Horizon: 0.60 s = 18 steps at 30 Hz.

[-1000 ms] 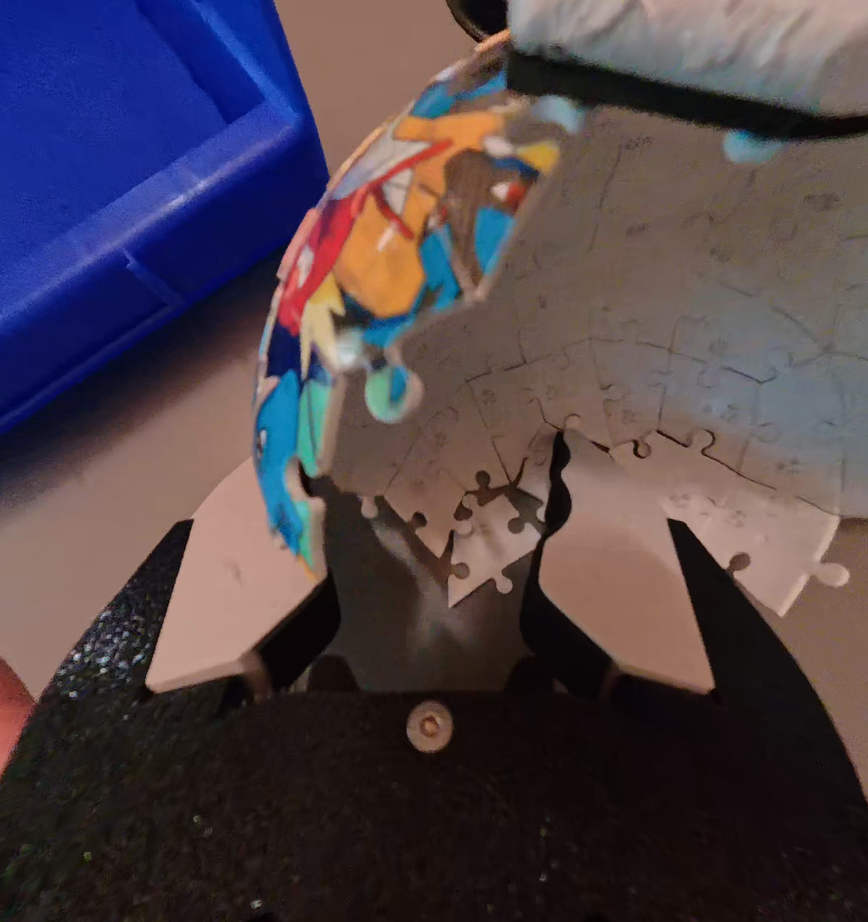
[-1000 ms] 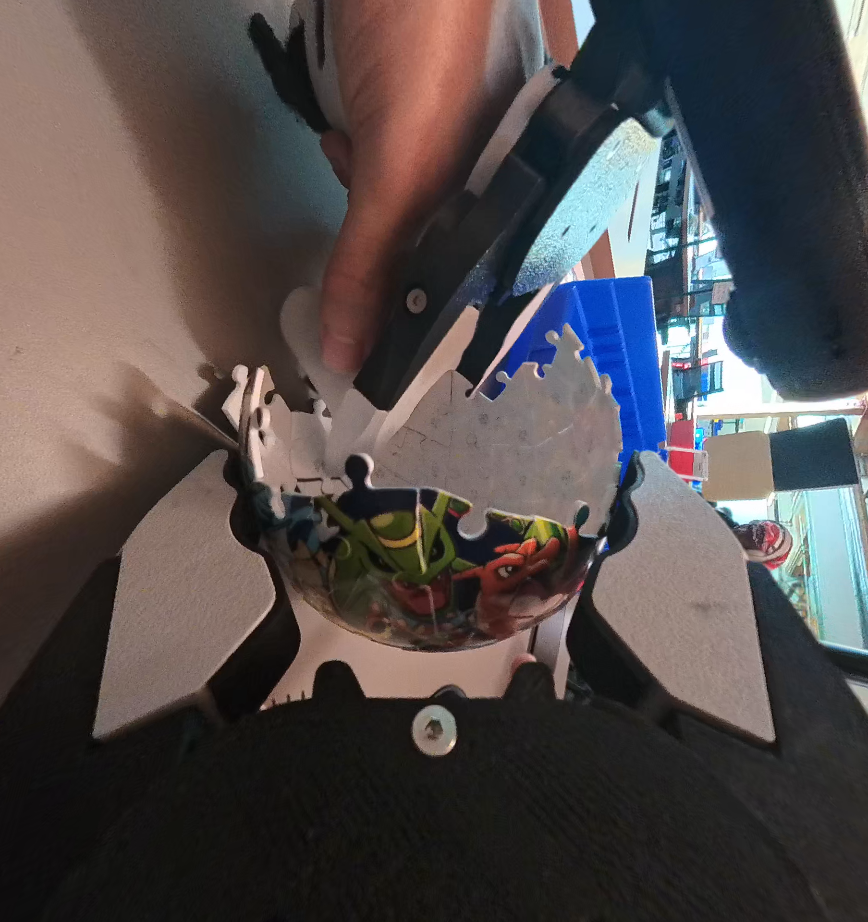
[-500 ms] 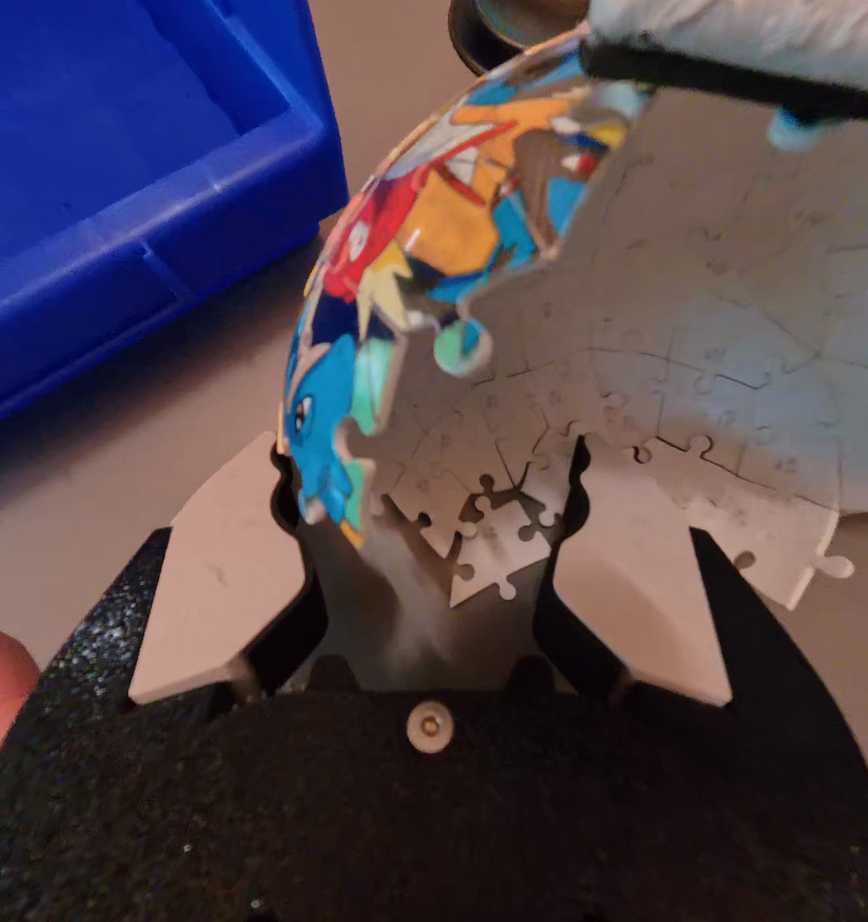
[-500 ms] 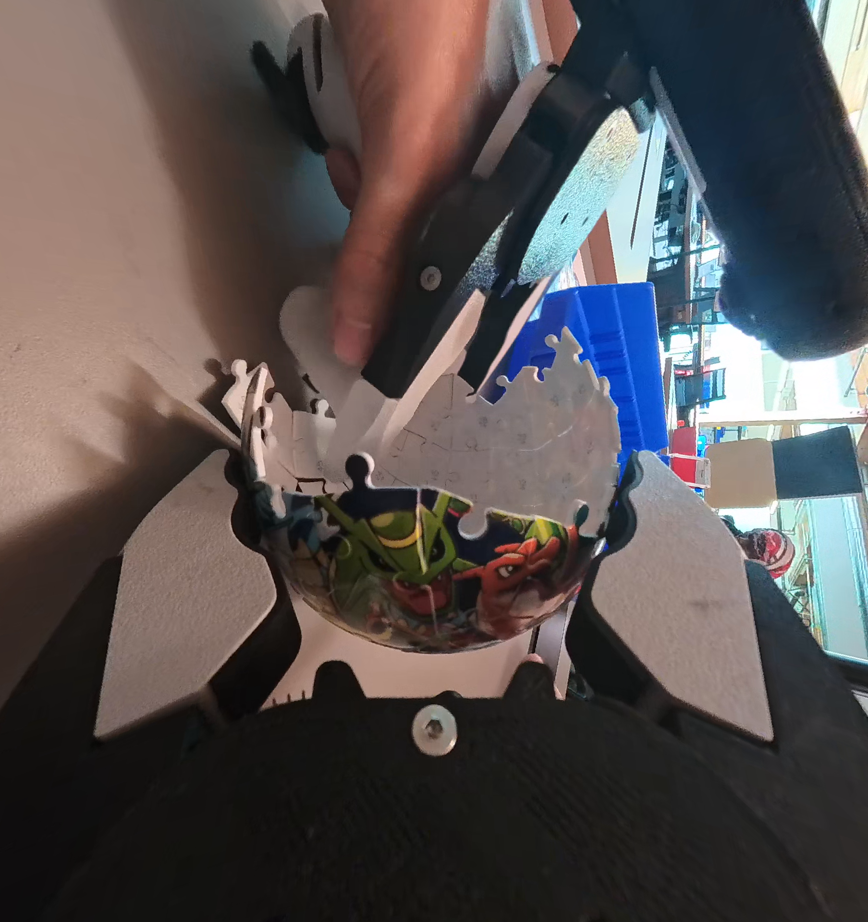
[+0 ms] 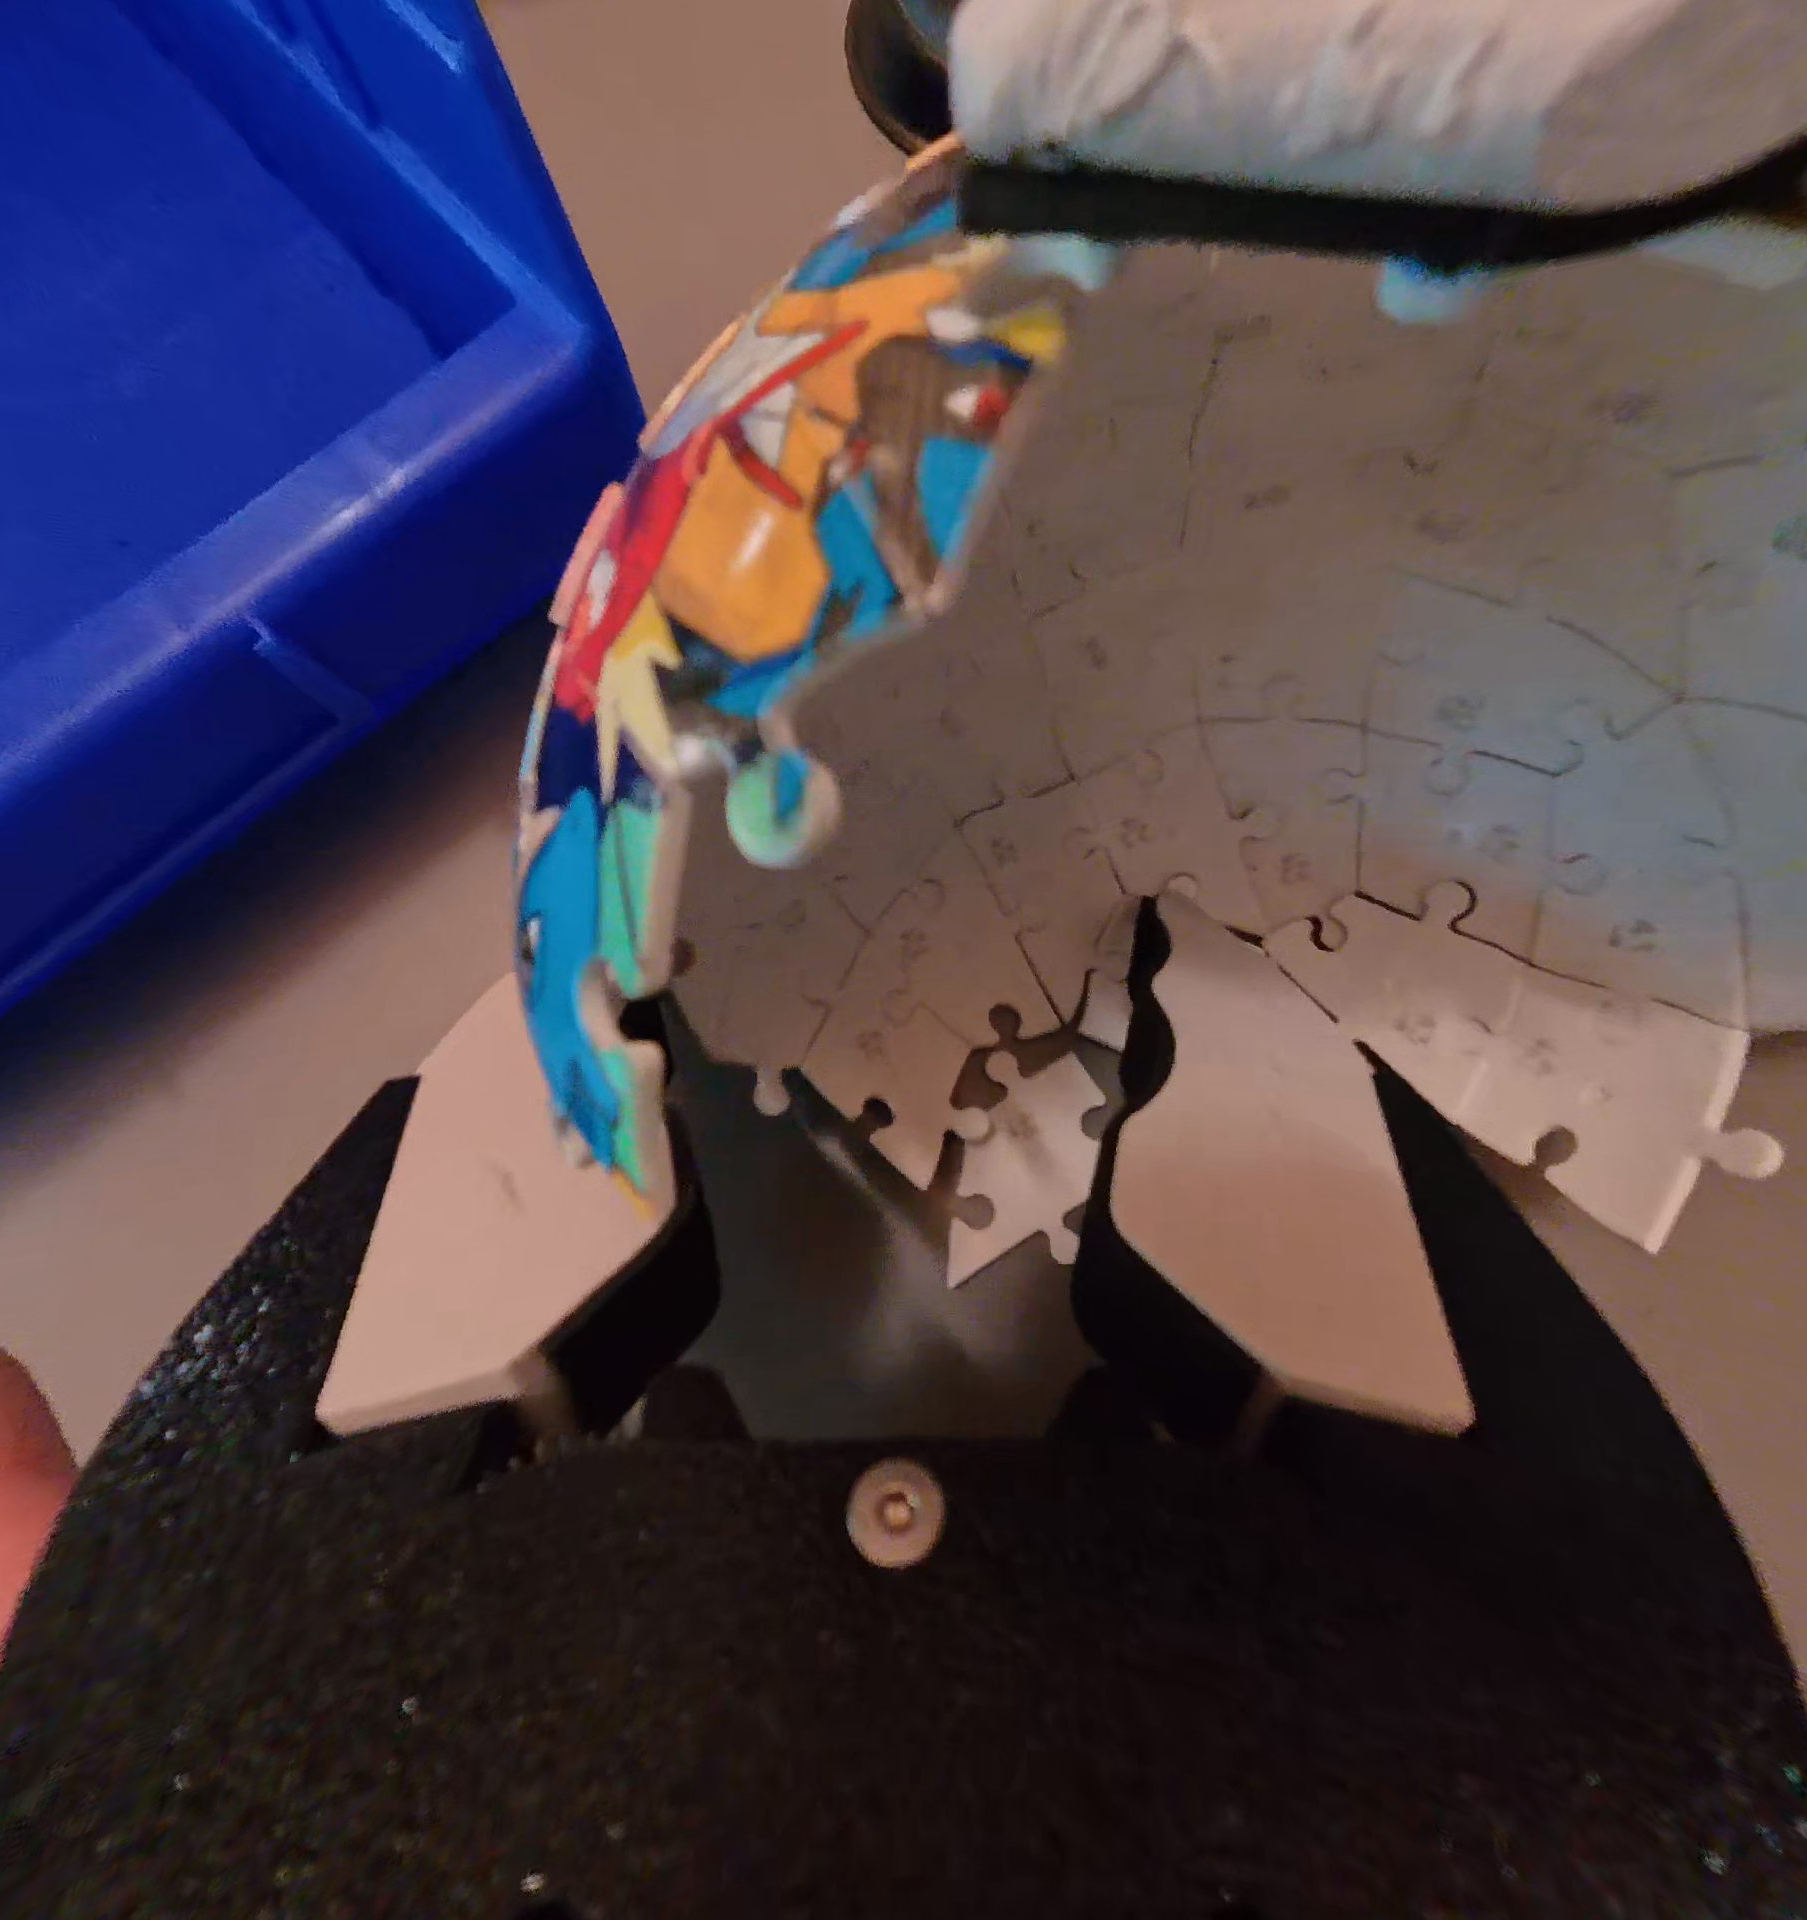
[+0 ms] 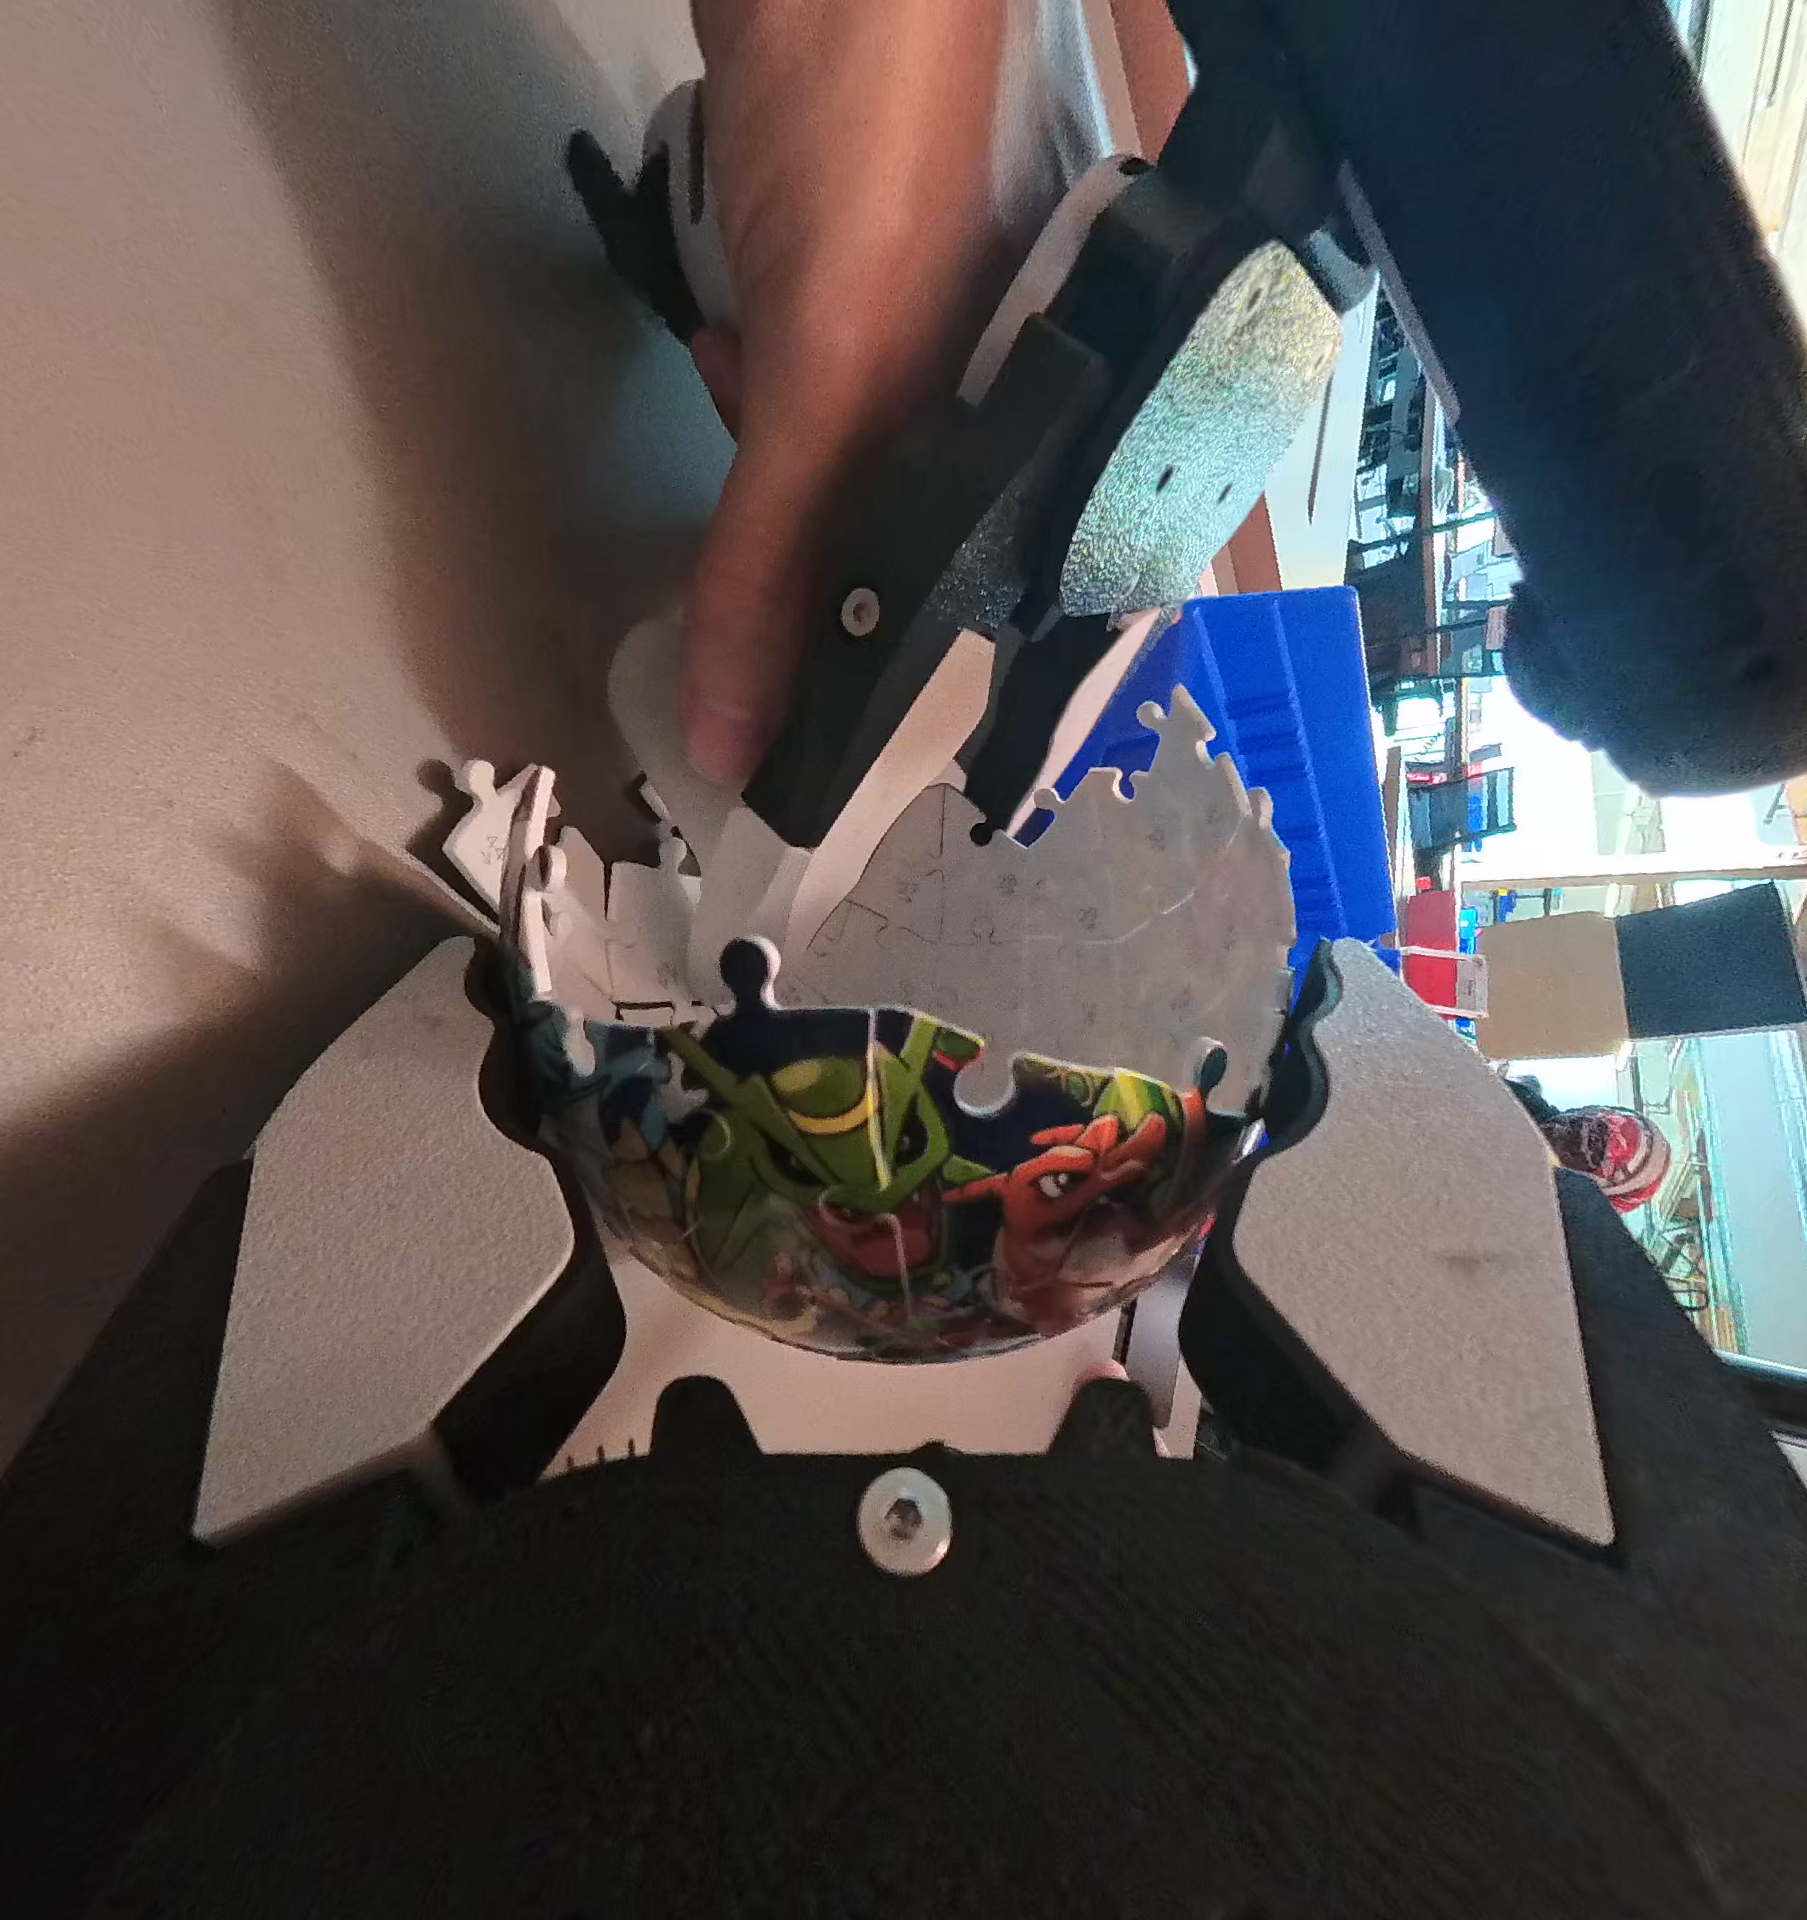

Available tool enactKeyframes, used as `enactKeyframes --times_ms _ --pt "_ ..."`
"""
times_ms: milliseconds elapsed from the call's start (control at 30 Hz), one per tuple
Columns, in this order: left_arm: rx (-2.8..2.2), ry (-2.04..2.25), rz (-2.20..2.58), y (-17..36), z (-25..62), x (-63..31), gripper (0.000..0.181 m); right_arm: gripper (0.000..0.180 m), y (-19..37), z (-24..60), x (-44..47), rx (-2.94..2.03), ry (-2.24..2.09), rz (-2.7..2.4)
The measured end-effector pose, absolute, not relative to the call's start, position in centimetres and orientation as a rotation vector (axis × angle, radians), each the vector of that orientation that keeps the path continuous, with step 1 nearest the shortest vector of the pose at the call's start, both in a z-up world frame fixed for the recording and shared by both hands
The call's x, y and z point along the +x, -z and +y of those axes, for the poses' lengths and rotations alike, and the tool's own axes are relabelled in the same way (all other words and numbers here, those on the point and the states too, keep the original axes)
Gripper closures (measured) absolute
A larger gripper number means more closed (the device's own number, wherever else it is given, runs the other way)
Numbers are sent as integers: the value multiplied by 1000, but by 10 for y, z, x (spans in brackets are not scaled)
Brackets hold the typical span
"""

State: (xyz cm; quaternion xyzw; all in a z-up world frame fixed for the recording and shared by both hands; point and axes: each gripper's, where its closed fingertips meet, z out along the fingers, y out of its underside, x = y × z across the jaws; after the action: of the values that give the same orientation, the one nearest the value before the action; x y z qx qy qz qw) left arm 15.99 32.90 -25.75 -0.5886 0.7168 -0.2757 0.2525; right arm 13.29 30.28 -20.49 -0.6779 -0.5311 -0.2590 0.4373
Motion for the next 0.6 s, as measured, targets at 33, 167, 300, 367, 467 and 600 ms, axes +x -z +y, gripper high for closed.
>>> enactKeyframes --times_ms 33,167,300,367,467,600 --pt "-1597 747 1954 257 329 160 96 43 205 303 133 -1684 645 -1322" --pt "-1568 721 1954 256 329 161 95 43 205 303 129 -1675 643 -1325" --pt "-1579 737 1915 256 331 162 92 43 205 303 130 -1678 650 -1322" --pt "-1635 753 1882 257 332 160 91 43 205 304 132 -1688 649 -1307" --pt "-1659 791 1873 256 328 160 89 42 205 304 133 -1699 642 -1286" --pt "-1673 772 1869 258 330 161 87 42 205 304 133 -1701 648 -1281"
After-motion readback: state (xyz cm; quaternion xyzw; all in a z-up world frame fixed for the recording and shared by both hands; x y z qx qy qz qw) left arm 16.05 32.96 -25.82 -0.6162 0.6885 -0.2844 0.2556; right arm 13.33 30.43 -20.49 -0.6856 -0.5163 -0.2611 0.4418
